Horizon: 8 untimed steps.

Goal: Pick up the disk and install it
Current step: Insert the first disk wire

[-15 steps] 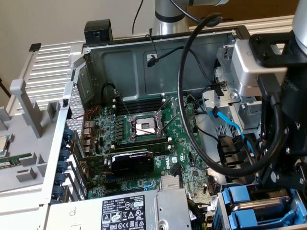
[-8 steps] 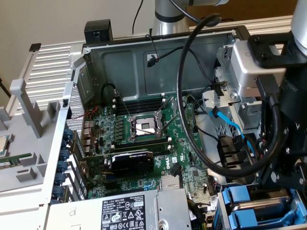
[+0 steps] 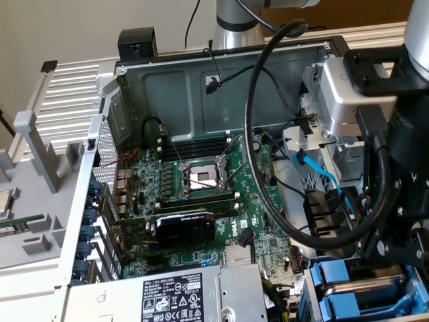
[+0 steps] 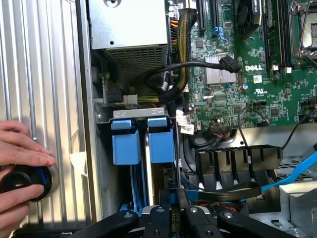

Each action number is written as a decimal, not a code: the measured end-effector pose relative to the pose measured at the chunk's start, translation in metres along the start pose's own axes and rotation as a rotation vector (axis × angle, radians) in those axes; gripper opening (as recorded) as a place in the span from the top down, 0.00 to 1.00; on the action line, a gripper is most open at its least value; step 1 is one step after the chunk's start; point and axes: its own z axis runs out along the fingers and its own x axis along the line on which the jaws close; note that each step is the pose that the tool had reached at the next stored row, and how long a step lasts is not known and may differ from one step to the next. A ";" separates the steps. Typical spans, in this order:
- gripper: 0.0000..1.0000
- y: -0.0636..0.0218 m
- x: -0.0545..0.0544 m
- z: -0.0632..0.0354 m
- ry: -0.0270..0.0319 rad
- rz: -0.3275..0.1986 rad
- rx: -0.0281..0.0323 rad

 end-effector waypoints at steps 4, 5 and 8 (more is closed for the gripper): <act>0.84 0.0000 0.000 -0.0001 0.0013 0.000 0.0022; 0.84 0.0000 0.000 -0.0001 0.0016 0.000 0.0025; 0.84 0.0000 0.000 -0.0001 0.0026 0.000 0.0041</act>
